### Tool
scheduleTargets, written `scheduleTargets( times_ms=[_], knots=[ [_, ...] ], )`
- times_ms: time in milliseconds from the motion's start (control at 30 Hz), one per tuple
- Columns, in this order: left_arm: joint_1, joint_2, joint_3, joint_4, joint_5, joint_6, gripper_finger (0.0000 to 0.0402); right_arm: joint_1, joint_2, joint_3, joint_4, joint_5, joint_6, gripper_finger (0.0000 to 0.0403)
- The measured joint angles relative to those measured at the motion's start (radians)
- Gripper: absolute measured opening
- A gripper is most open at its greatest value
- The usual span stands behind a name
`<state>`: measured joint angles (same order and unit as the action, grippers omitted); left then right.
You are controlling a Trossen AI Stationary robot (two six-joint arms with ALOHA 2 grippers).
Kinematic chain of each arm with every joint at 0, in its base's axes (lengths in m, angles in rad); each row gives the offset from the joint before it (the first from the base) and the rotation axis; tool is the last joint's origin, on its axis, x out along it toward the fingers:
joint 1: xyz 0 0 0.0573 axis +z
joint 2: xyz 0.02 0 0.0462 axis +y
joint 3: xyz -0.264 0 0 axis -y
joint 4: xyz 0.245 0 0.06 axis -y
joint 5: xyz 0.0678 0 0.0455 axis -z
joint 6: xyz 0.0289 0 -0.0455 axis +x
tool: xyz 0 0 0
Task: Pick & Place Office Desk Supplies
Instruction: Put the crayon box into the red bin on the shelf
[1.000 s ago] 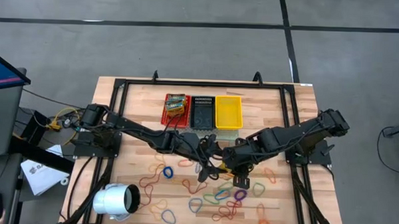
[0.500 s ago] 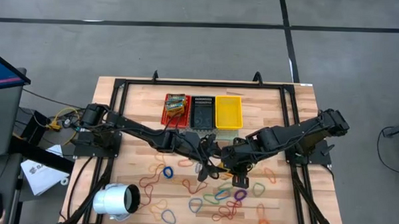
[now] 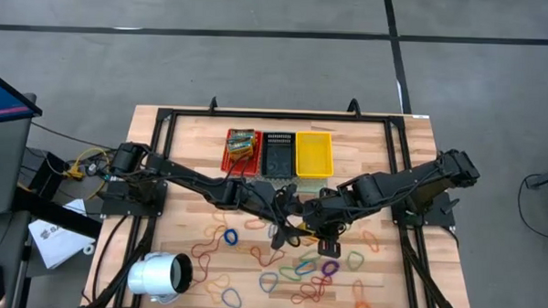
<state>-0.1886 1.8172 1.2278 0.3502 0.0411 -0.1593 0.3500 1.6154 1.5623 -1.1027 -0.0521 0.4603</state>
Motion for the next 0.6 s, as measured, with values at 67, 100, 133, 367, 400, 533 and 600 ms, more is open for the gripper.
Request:
scheduleTargets(
  times_ms=[67,100,133,367,400,533,600],
  knots=[
    [0.001,0.000,0.000,0.000,0.006,0.000,0.0212,0.000,0.000,0.000,0.000,0.000,0.000,0.0093],
    [0.001,0.000,0.000,0.000,0.013,0.000,0.0202,0.000,0.000,0.000,0.000,0.000,0.000,0.0093],
    [0.001,0.000,0.000,0.001,0.017,0.001,0.0192,0.000,0.000,0.000,0.001,0.001,0.000,0.0093],
    [0.001,0.000,-0.001,0.013,0.023,0.004,0.0118,0.000,0.000,0.000,0.000,0.001,0.001,0.0093],
    [0.001,0.000,-0.001,0.013,0.023,0.004,0.0110,0.000,0.000,0.000,0.000,0.001,0.003,0.0093],
    [0.001,0.000,-0.001,0.014,0.020,0.003,0.0100,0.000,0.000,0.000,0.000,0.001,0.003,0.0093],
    [0.001,0.000,-0.001,0.015,0.020,0.003,0.0107,0.000,0.000,0.000,0.001,0.001,0.003,0.0093]
  ],
)
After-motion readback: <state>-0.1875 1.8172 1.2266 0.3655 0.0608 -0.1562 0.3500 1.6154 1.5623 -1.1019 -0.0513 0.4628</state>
